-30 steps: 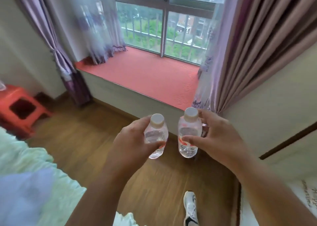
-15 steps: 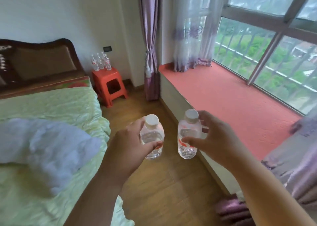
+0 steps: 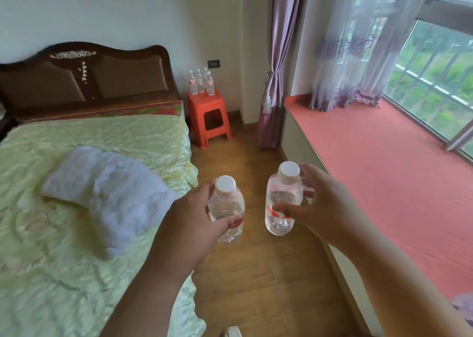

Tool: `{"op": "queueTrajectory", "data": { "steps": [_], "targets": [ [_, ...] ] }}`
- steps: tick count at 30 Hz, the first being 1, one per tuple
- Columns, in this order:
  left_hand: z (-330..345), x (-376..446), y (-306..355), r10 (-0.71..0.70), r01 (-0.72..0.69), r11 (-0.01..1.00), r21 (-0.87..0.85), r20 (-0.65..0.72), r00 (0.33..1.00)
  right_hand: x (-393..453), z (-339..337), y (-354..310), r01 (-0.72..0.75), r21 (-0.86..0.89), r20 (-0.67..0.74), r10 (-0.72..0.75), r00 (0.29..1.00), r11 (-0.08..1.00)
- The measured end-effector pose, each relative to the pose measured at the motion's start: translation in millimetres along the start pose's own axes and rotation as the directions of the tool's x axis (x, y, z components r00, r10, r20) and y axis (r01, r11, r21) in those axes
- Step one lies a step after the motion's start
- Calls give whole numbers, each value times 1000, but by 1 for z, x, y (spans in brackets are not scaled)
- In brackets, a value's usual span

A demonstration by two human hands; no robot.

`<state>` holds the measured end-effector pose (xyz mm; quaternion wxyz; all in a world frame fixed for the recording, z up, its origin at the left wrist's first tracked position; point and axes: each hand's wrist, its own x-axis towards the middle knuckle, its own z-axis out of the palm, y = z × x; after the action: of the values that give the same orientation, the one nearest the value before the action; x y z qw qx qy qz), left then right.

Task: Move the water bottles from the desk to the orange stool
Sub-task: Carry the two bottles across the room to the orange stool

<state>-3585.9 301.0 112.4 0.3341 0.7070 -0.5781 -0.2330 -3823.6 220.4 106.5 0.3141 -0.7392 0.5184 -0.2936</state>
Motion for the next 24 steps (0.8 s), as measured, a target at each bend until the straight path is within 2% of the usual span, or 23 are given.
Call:
{"op": "queueTrajectory", "data": {
  "steps": [7,24],
  "targets": [
    [7,49,-11,-15,15,999,-48,3,1000,51,5,3,9,-54,39,-7,999,999],
    [-33,240,-58,64,-64,998,-7,-3,998,228,55,-22,32,-129,-12,-34,999,991]
  ]
}}
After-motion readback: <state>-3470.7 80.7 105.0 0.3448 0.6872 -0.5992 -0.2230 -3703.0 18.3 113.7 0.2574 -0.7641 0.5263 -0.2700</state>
